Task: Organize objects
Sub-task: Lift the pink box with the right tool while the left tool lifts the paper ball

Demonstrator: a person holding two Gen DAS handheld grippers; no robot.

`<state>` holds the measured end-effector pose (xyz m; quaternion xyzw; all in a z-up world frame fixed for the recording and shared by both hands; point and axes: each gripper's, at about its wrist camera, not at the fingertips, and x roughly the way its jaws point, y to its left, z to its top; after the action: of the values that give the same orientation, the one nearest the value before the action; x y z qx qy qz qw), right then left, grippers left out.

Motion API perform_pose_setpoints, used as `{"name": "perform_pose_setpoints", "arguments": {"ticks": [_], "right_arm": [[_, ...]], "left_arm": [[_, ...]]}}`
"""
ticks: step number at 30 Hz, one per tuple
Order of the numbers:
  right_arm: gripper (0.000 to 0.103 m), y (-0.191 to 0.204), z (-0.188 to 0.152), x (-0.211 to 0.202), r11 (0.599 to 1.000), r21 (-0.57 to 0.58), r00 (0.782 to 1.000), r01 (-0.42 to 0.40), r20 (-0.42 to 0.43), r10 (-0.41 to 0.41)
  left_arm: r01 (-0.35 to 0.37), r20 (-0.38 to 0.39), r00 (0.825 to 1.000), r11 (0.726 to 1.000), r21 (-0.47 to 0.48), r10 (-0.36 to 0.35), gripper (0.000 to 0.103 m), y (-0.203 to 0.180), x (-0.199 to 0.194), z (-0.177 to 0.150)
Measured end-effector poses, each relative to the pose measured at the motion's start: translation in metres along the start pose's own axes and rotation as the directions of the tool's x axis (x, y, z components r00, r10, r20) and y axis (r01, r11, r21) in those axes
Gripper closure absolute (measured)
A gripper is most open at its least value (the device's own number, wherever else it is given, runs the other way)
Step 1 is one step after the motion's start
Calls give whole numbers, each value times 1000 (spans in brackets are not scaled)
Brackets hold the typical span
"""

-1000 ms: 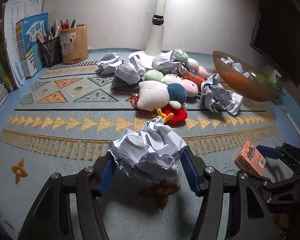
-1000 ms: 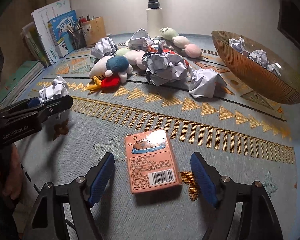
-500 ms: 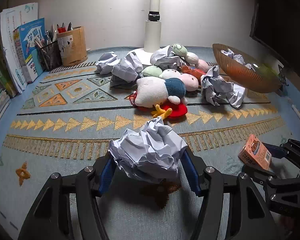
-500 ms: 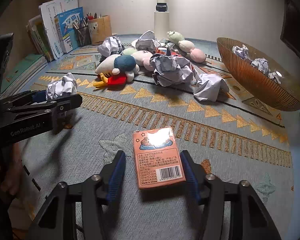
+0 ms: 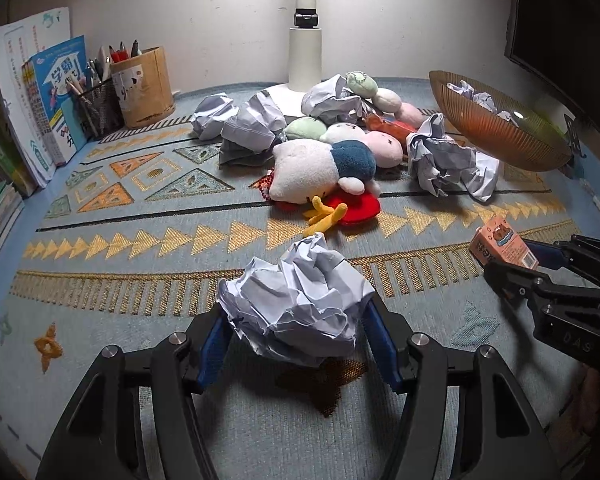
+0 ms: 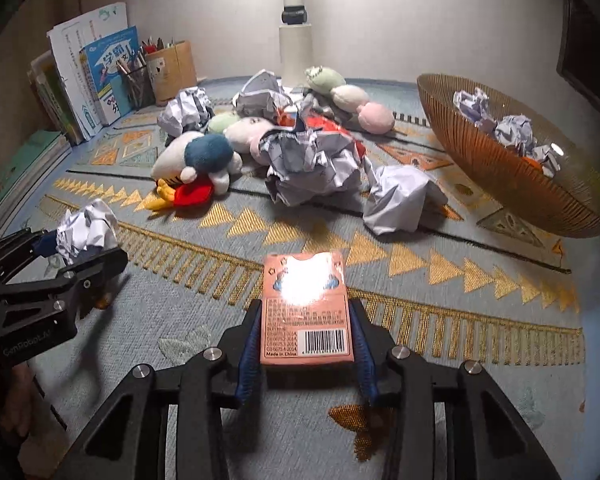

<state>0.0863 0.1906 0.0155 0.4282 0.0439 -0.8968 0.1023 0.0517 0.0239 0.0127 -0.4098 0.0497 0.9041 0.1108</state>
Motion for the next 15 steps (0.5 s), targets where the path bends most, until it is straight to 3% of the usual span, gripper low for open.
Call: {"name": "perform_pose_setpoints", "arguments": {"ticks": [2,15], "right_arm": [[63,2,-1,0,1000,-8,1000,9,-7,-9],[63,1,0,2,1000,-9,1000,9,-10,-9]], "left_arm": [[22,1,1000,1000,10,-22,44,-1,0,0],[1,-16,1000,1000,29,0,43,-5,2,0]]}}
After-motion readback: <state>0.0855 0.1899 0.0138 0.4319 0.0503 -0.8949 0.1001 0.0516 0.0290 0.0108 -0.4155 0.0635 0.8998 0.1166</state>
